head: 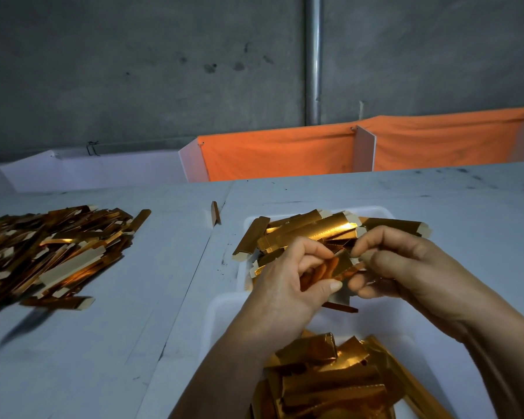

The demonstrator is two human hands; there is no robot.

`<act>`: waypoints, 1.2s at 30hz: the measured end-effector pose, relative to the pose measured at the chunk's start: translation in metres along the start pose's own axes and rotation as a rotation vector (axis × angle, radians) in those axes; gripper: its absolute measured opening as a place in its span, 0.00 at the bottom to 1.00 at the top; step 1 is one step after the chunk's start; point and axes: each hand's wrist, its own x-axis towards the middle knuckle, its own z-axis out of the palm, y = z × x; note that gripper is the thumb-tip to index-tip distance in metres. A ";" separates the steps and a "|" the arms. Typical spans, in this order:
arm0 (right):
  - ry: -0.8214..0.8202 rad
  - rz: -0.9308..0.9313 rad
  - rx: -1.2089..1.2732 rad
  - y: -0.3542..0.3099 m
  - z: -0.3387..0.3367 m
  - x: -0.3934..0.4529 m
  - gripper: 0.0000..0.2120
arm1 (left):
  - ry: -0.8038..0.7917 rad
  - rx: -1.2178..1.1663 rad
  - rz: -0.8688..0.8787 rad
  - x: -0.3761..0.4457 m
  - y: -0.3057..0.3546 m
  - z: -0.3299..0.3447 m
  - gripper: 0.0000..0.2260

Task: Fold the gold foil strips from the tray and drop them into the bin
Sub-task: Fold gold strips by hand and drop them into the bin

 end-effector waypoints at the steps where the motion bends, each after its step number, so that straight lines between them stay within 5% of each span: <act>1: -0.025 -0.001 -0.024 -0.002 -0.001 -0.001 0.08 | -0.003 -0.001 -0.002 0.000 0.000 0.000 0.14; 14: -0.001 -0.060 -0.233 0.004 0.004 0.001 0.07 | -0.035 0.135 0.013 -0.001 0.001 0.001 0.18; 19: -0.007 0.067 0.151 0.003 -0.001 0.004 0.16 | -0.019 0.057 -0.021 0.000 -0.001 -0.001 0.15; 22: -0.037 0.129 0.340 0.003 0.000 0.005 0.11 | -0.025 0.060 -0.030 0.000 -0.002 -0.001 0.16; 36: -0.124 0.231 0.265 0.006 0.000 0.004 0.11 | -0.055 0.064 -0.004 -0.001 -0.001 0.000 0.18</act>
